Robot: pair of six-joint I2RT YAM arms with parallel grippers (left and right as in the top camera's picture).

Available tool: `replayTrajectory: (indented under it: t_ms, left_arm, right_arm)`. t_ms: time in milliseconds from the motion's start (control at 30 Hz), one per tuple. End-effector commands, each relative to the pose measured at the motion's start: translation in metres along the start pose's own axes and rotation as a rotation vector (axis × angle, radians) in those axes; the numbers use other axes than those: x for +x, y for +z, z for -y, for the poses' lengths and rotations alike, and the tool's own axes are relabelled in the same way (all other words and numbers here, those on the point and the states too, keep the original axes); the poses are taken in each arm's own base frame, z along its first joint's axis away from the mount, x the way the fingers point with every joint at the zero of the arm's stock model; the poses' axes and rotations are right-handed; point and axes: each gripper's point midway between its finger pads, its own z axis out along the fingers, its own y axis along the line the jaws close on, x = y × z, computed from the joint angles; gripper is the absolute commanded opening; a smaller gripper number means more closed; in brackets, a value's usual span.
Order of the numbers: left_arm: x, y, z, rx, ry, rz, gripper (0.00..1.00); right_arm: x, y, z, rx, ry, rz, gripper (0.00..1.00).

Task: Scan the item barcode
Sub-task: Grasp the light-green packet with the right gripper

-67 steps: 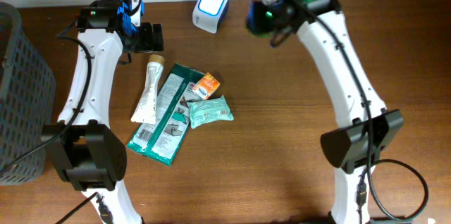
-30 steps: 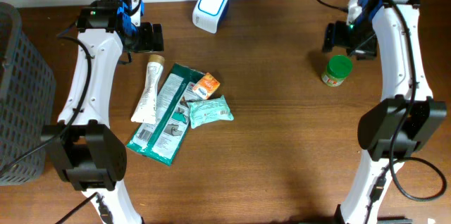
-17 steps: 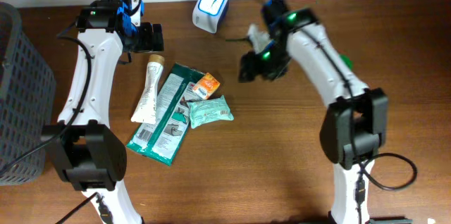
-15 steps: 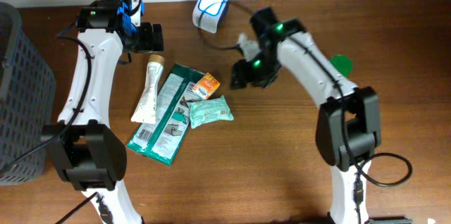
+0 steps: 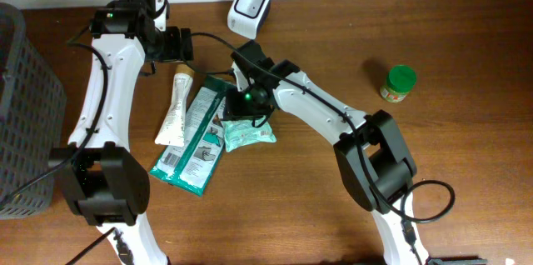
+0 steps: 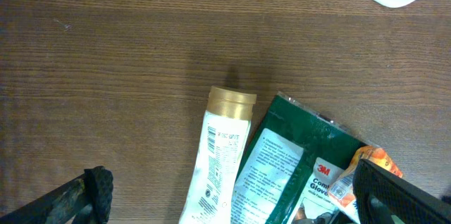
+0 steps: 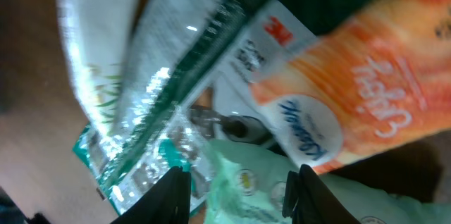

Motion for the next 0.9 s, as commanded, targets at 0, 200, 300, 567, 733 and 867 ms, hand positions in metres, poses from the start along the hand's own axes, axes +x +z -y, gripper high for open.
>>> replayTrajectory:
  t_ms: [0,200,300,567,733,867]
  left_arm:
    - [-0.010,-0.017,-0.003,-0.006,0.008,0.048,0.99]
    - [-0.010,-0.018,-0.003,-0.005,0.008,0.048,0.99]
    - [-0.010,-0.017,-0.003,-0.006,0.008,0.048,0.99]
    - [-0.010,-0.018,-0.003,-0.005,0.008,0.048,0.99]
    - [-0.010,-0.017,-0.003,-0.006,0.008,0.048,0.99]
    - [-0.010,-0.017,-0.003,-0.006,0.008,0.048,0.99]
  right_arm:
    - [0.017,0.010,0.007,0.047,0.066,-0.056,0.34]
    - [0.057,-0.001,0.031,0.130,0.009,-0.227,0.36]
    - [0.045,-0.025,0.046,0.084,-0.157,-0.229,0.41]
    - [0.058,-0.050,0.003,-0.106,-0.327,-0.302,0.42]
    - [0.125,-0.028,0.000,0.018,-0.263,-0.498,0.37]
    - [0.146,-0.024,0.025,0.062,-0.149,-0.567,0.37]
